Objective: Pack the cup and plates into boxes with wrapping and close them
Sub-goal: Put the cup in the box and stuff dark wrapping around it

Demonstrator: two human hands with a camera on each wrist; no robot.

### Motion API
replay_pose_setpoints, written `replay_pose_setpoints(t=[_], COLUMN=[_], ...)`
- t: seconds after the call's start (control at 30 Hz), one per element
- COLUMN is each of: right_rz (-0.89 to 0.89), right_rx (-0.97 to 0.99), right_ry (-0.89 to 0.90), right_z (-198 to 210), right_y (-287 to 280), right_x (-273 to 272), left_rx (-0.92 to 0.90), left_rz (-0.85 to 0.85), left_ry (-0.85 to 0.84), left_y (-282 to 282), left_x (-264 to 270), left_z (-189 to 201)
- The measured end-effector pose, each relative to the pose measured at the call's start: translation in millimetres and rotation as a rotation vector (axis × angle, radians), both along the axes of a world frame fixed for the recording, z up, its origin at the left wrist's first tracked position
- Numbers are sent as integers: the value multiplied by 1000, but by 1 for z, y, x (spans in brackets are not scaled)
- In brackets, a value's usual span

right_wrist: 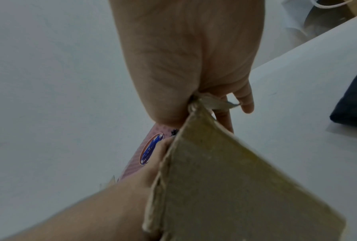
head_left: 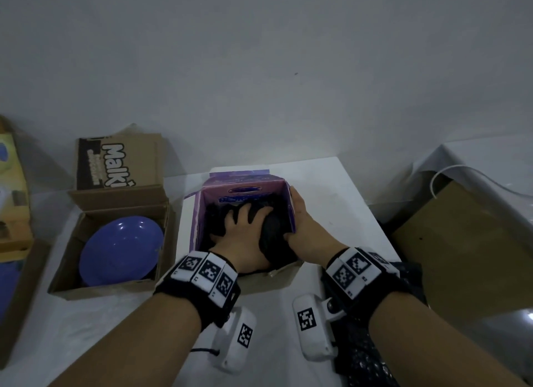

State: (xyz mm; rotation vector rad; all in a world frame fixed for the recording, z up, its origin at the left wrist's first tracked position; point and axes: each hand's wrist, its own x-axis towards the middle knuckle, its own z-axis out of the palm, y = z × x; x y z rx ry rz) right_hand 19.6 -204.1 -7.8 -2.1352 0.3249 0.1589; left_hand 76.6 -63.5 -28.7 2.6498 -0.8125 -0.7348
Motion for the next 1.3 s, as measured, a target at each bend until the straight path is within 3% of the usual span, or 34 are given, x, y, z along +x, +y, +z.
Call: replay_pose_setpoints(t=[0.23,0.47,0.57,0.7,0.87,0.97,1.07,1.17,1.23,1.3], right_rz=[24,14,15,7,-18,-31,-49,33,261,443], right_rx=[-30,14,8,11,-8,-29,-202,-649,-828,-918], right_ry=[-8,-31,-62,-63,-67,-96,-70,-235,-250,-62], right_z=[-4,-4,-4,-5,-6,-8,-6,6,13,16], right_y=[1,0,0,0,3,2,2,7,10,14], right_x=[-1,-1,-1,-1,-1,-1,-7,-14,-11,-5], left_rx=[30,-102,-128,-431,-509,-429,-413,-534,-534,-484], left_rz=[-70,-15,130,544,624,574,440,221,226,365], left_ry=[89,-3,81,181,182,182,-56,-508,-674,-642], left_y=[11,17,14,8,9,12,22,40,49,54], left_x=[8,5,1,6,7,9,10,8,6,5], left_z=[3,-6,0,4,-5,0,13,25,23,12])
